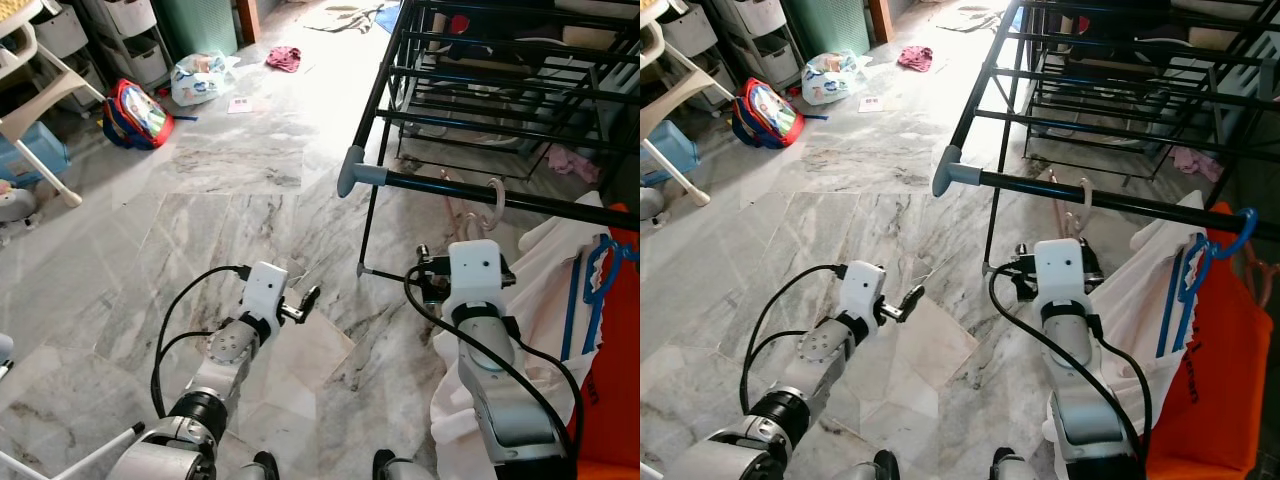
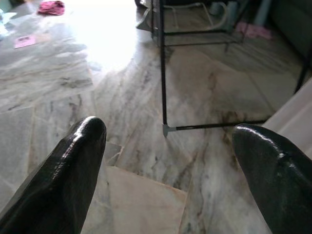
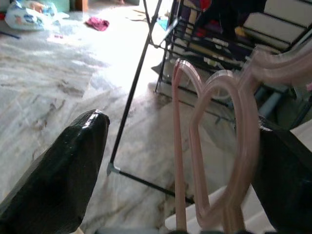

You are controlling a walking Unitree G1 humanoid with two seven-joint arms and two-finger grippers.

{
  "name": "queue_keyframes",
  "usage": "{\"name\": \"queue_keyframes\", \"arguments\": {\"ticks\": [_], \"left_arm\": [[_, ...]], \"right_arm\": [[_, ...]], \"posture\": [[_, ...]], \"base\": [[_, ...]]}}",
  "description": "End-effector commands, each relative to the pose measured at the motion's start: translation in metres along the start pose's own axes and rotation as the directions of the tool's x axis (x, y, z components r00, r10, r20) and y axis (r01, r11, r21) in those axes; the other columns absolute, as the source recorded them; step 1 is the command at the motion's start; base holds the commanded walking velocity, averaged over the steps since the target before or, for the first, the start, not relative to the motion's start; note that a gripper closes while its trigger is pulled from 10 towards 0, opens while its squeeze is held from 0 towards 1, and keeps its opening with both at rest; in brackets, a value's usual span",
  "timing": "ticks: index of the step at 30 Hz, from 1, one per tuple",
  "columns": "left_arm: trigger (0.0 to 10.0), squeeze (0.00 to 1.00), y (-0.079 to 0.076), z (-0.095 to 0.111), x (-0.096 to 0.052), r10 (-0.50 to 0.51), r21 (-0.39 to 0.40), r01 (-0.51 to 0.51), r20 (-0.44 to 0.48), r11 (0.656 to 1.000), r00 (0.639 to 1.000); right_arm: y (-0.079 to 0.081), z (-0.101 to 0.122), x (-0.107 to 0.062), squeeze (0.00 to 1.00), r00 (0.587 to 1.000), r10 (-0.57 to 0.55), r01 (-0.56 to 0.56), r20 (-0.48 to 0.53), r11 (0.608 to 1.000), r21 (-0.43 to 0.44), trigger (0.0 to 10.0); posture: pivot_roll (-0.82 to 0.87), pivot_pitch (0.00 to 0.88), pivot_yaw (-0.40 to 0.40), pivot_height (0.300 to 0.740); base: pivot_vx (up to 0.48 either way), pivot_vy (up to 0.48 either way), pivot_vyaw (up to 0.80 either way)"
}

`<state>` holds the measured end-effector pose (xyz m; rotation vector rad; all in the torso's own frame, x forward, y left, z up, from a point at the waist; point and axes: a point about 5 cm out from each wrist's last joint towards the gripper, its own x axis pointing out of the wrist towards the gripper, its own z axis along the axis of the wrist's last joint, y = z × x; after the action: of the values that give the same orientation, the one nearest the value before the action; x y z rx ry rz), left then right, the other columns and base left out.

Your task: Hang hanger

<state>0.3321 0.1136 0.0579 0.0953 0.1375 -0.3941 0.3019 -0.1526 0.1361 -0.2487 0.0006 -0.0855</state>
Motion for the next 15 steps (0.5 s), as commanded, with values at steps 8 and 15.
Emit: {"name": "queue_keyframes", "arguments": {"ticks": [8,15], "left_arm": [[10.0,0.0,-0.002,0.008,0.001,0.026,-0.032,-0.025,0.053,0.999,0.998],[10.0,0.0,-0.006,0.009,0.004,0.001,-0.06,0.001,0.041,0.998,0.999]], "right_arm": [[0.005,-0.009,0.002,1.0,1.0,0.008,-0.008,-0.007,1.0,0.004,10.0],[0.003,-0.008,0.004,1.0,0.999,-0.033,0.033,-0.006,0.999,0.018,10.0]], "posture": [[-0.06,0.179,0.033,0.74],[-0.06,0.174,0.029,0.74]], "base": [[0.0,0.0,0.0],[0.0,0.0,0.0]]}}
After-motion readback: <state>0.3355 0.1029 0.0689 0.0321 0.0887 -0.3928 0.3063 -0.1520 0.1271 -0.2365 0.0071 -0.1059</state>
